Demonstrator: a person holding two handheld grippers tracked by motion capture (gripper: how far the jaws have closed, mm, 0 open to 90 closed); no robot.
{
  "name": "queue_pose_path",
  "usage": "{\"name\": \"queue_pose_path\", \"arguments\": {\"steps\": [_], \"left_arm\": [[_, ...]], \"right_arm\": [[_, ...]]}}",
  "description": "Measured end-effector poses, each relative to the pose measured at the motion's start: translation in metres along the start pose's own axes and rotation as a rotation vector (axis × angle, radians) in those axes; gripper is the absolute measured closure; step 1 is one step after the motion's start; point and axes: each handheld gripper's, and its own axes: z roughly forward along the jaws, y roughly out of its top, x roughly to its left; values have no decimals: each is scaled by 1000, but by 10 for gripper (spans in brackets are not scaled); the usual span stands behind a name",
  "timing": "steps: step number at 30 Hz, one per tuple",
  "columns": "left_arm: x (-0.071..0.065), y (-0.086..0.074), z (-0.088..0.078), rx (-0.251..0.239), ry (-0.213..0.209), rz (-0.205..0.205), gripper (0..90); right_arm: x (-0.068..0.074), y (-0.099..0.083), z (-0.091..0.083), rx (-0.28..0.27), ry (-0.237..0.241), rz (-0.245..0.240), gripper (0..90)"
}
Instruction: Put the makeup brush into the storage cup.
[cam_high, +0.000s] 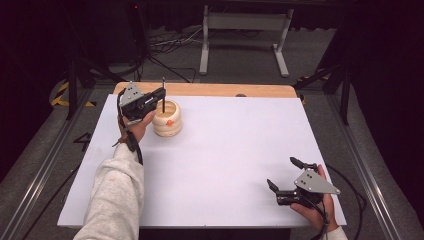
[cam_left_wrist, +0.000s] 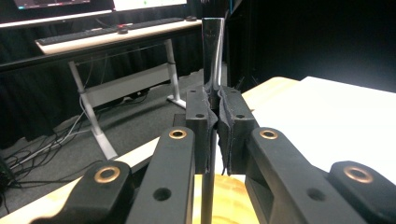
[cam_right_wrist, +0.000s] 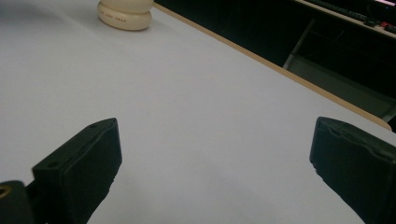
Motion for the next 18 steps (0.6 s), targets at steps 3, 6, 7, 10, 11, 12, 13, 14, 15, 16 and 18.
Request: {"name": "queue_pose_path", "arguments": {"steps": [3,6,7,10,11,12,13,14,15,16,18], "left_arm": [[0,-4,2,20,1,6,836],[0,-10,3,19,-1,-2,836],[0,-12,4,26,-5,-9,836],[0,-18,5,28,-6,-20,836],[0,-20,5,27,-3,-25,836],[0,-20,5,27,-3,-25,836],[0,-23,4,28,-8,-35,836],[0,-24,4,25,-5,-35,836],[-1,-24,4,32,-6,-33,836],[-1,-26,4,32,-7,-36,836],[-2,-26,4,35,-9,-32,836]], "right_arm": [[0,0,0,0,-1,0,27],[0,0,0,-2,0,1,27],[0,0,0,-1,0,1,27],[0,0,0,-1,1,0,27],[0,0,0,0,0,-1,27],[0,0,0,-1,0,0,27],[0,0,0,1,0,1,27],[-1,0,0,0,-1,2,27],[-1,0,0,2,-2,1,27],[-1,0,0,2,-2,0,27],[0,0,0,0,0,-1,27]]}}
